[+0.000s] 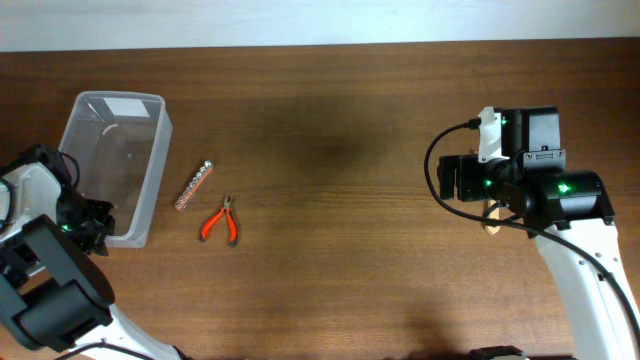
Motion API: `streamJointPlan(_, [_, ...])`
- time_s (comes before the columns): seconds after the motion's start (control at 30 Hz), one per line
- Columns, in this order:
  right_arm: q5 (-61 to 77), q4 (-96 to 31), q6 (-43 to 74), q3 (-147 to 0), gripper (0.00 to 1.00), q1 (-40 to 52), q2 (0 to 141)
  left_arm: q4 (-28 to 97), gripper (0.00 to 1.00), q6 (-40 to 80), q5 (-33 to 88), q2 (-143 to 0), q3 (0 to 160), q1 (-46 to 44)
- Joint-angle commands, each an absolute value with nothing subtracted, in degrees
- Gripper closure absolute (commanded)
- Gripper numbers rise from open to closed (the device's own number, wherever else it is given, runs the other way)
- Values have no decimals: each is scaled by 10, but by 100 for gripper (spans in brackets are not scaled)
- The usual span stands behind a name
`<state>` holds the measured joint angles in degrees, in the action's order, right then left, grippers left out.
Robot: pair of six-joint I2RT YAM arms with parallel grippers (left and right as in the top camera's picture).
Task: Pack container
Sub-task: 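Drag the clear container with the left gripper to the table center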
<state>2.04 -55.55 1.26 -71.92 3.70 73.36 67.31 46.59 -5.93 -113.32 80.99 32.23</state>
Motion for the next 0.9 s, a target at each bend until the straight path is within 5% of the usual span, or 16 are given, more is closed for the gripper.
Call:
streamJointPlan(0.0, [24,-555,13,-733,1,41,735,680,98,442,-68,-1108,833,318])
streamJointPlan(0.87, [11,-553,13,-733,1,41,735,672,98,423,-57,-1040,846,309])
